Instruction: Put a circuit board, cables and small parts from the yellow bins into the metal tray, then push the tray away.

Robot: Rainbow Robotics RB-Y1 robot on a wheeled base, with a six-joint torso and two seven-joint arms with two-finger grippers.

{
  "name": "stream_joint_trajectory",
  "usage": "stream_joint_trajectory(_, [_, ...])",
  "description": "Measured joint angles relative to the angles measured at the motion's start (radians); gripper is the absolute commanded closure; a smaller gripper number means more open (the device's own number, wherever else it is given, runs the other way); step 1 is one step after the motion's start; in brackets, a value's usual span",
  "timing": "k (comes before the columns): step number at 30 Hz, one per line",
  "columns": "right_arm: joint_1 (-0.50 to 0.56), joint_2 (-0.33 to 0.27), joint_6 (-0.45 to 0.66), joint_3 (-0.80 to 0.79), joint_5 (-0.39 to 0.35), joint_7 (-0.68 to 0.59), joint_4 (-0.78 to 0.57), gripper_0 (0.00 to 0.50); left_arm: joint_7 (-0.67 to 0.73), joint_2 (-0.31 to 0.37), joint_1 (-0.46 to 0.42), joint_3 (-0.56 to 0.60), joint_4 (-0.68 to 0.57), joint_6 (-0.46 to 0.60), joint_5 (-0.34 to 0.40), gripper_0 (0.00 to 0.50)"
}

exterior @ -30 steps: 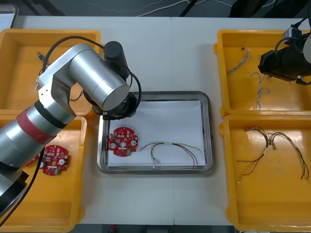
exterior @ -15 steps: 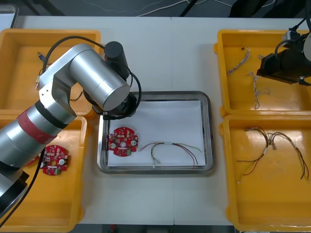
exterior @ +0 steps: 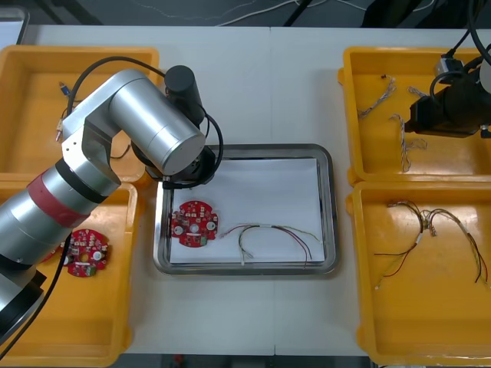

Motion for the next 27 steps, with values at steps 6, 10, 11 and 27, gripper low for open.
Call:
stream_joint_trajectory(6, [-0.009,0.006,0.0,0.0,0.0,0.0,0.043,0.0,0.0,0.0,0.0,0.01,-0.015,0.029,0.009,0.0])
stream_joint_trajectory(10, [-0.02,0.015,0.0,0.0,0.002,0.0,0.067,0.0,0.0,0.002,-0.004,0.034,-0.052,0.078,0.048,0.0])
stream_joint_trajectory(11, [-0.024,0.017,0.0,0.001,0.002,0.0,0.073,0.0,0.0,0.003,-0.007,0.042,-0.065,0.093,0.063,0.0])
stream_joint_trajectory(27, [-0.043,0.057,-0.04,0.052,0.024,0.0,0.12,0.0,0.0,0.09,-0.034,0.165,-0.144,0.158,0.155,0.0])
